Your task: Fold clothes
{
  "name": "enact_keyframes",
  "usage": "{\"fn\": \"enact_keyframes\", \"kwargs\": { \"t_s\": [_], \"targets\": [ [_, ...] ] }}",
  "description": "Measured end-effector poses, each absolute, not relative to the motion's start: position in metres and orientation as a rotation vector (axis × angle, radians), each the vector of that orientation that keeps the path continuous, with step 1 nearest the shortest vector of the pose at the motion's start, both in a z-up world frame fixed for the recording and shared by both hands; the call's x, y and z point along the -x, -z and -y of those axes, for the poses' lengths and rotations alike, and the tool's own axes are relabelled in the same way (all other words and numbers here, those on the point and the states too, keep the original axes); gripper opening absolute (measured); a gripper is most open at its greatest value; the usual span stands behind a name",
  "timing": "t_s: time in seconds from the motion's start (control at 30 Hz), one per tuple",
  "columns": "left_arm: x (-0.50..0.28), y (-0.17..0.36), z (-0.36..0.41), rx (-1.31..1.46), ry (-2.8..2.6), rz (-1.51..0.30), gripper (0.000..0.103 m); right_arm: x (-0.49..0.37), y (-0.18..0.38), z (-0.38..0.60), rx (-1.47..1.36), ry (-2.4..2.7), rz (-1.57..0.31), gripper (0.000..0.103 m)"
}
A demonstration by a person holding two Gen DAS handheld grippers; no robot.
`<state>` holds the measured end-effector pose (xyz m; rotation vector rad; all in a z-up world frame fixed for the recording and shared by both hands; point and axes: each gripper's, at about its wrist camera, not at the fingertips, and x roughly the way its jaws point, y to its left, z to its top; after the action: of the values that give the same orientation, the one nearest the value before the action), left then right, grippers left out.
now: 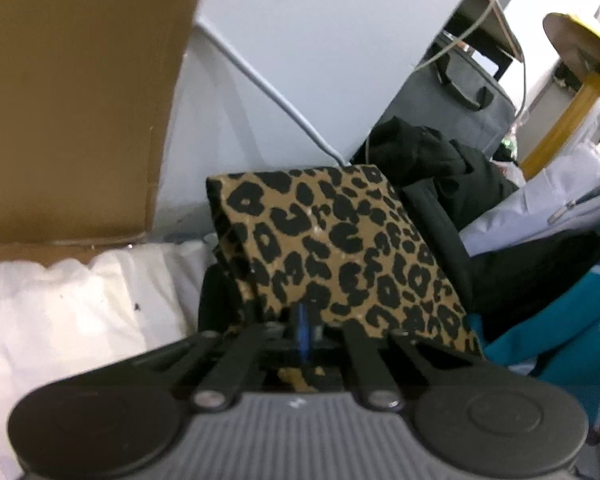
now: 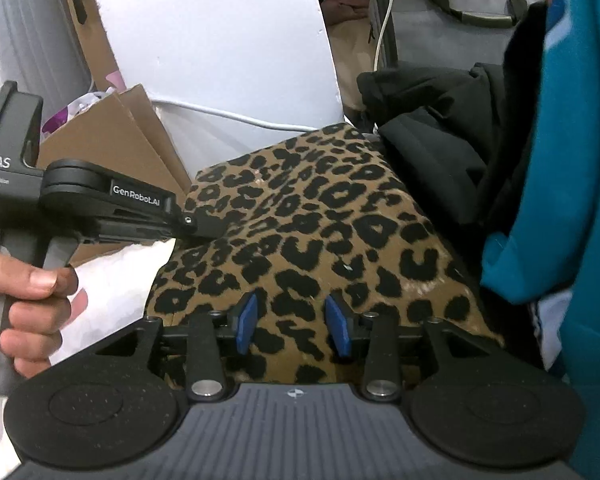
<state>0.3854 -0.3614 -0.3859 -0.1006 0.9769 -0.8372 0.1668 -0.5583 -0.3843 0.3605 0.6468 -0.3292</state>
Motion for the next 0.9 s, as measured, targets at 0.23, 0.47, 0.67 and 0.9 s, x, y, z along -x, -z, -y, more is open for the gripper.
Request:
{"fn": "enact_keyframes", "kwargs": {
  "t_s": [0.23,0.47,0.67,0.9],
  "targets": [
    [-0.374,0.367,0.362,0.032,0.865,-0.96,0.006,-0.148,0.391,0.559,-0.368,0.361,-0.652,0.044],
    [-0.341,0.353,0.345,0.037,0.888,-0.968,0.042,-0.13,0.395,0.547,-0.356,0.356,-0.673,0.044],
    [-0.309,0.373,0.329,0.078,0.851,-1.049,0.044,-0.113,0.394,0.541,-0.366,0.367,-0.682,0.044],
    [-0.279,0.398,0.319,0.164,0.87,-1.104,0.059,-0.094,0.397,0.536,-0.385,0.384,-0.697,0.044]
  ]
}}
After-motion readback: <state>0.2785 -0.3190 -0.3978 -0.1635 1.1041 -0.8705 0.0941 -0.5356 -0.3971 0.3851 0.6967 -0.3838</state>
